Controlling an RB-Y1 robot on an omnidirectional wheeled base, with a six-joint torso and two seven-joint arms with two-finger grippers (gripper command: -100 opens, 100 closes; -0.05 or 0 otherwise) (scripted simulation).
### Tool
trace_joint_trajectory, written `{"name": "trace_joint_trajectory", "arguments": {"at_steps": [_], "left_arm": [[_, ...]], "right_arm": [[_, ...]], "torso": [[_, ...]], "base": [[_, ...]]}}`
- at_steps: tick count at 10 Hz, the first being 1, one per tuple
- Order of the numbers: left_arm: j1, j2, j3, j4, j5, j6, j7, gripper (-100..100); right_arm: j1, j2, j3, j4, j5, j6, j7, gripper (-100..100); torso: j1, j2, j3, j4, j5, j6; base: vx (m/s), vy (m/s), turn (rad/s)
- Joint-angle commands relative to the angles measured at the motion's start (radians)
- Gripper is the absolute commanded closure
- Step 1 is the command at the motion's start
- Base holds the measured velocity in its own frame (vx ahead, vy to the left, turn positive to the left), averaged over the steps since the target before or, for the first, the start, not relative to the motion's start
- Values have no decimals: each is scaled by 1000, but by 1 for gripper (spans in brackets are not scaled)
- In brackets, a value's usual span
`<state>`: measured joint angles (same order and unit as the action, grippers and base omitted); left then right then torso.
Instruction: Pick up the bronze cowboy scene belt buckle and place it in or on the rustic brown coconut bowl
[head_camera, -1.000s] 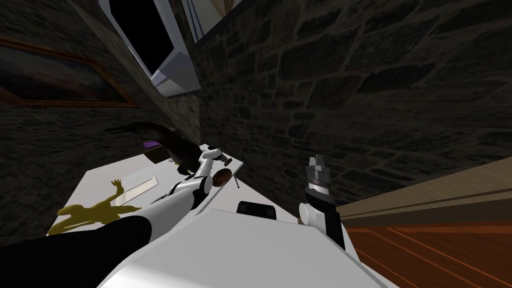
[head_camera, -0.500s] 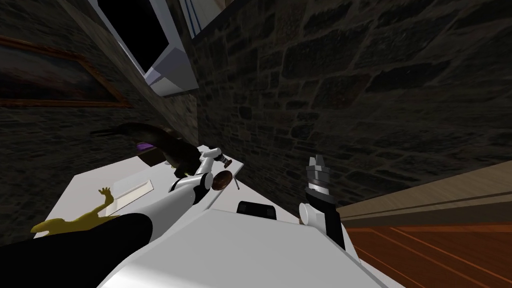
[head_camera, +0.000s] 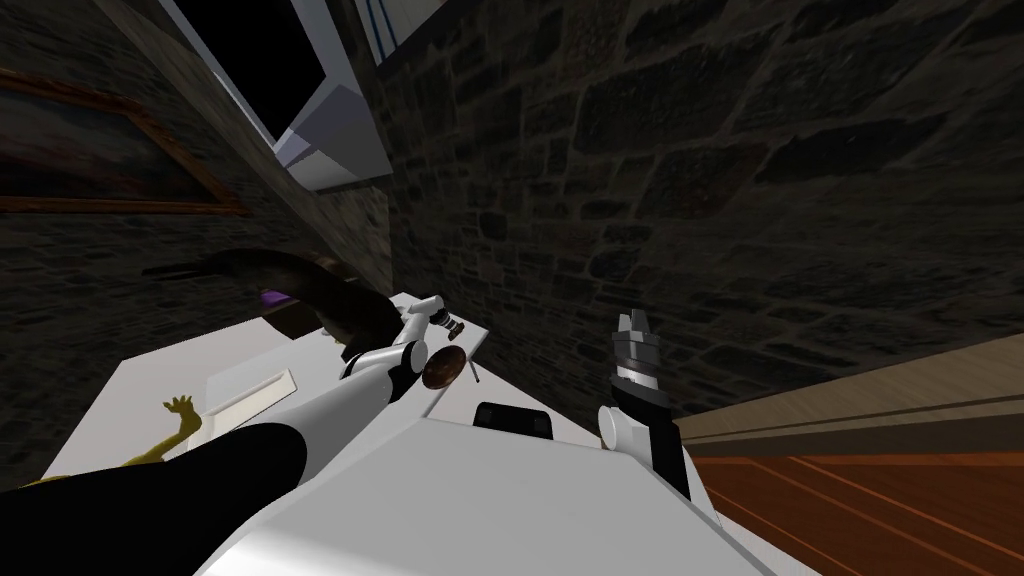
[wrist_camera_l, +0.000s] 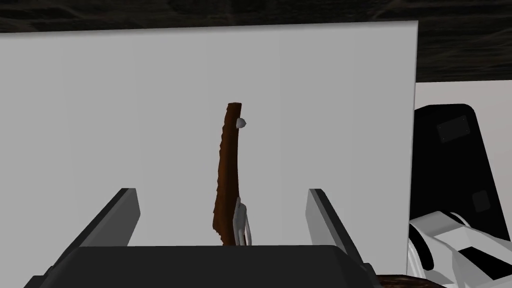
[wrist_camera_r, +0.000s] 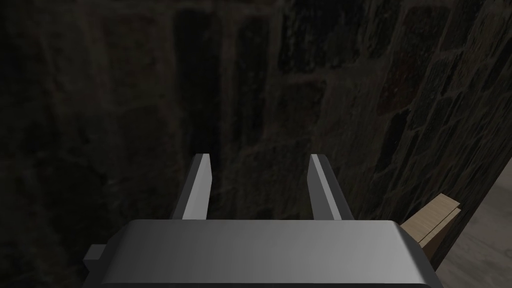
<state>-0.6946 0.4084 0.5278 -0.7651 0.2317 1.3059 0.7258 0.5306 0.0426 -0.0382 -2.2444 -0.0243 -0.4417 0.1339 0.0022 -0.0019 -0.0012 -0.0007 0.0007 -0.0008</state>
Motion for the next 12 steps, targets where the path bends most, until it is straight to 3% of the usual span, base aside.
{"name": "trace_joint_trajectory", "arguments": {"at_steps": [1,2,3,5,6,7,11,12], "left_arm": [[0,0,0,0,0,0,0,-100],[-1,0,0,3,0,1,1,0],[13,-10,-1,16,2,-29,-6,-100],[26,-21,-3,29,4,-59,-13,-100],[21,-20,-4,20,2,-45,-7,-100],[22,-21,-4,20,2,-48,-7,100],[22,-22,-5,20,2,-46,-8,100],[22,-22,-4,20,2,-46,-8,0]], "right_arm": [[0,0,0,0,0,0,0,0],[0,0,0,0,0,0,0,0],[0,0,0,0,0,0,0,0],[0,0,0,0,0,0,0,0],[0,0,0,0,0,0,0,0],[0,0,0,0,0,0,0,0],[0,0,0,0,0,0,0,0],[0,0,0,0,0,0,0,0]], "torso": [[0,0,0,0,0,0],[-1,1,0,0,0,0],[-2,1,1,0,0,0],[-3,-1,-1,0,-1,0],[-2,-2,-1,0,0,0],[-3,0,0,0,-1,0],[-2,1,1,0,0,-1],[-2,1,1,0,0,-1]], "base": [[10,16,-7],[0,0,0],[37,1,16],[53,3,15],[22,2,2],[0,0,0],[0,0,0],[0,0,0]]}}
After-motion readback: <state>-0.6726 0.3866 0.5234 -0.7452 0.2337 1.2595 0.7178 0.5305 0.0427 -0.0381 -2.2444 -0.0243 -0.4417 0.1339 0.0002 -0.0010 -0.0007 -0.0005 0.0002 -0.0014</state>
